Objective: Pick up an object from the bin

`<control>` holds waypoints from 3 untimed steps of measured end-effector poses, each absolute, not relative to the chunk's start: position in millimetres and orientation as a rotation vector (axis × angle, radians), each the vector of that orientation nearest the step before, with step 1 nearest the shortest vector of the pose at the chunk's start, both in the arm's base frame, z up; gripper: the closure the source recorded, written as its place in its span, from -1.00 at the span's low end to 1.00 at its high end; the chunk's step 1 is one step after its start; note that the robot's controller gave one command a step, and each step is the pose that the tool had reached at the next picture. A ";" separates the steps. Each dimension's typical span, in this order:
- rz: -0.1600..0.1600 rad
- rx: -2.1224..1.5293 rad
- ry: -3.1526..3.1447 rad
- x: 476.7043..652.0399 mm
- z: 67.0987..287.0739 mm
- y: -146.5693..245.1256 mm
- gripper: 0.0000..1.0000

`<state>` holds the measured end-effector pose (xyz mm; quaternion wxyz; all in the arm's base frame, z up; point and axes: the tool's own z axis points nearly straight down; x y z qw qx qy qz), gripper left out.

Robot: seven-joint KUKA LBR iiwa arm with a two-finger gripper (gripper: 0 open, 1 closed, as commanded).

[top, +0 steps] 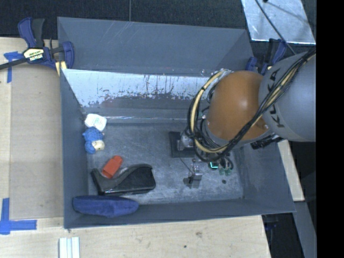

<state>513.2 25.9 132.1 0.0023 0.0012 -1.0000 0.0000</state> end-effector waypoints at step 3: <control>0.001 0.632 -3.085 622.7 71.5 -49.4 1.00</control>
Offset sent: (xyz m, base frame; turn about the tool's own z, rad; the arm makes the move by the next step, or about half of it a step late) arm 0.0485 -0.0252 -0.0621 -0.2194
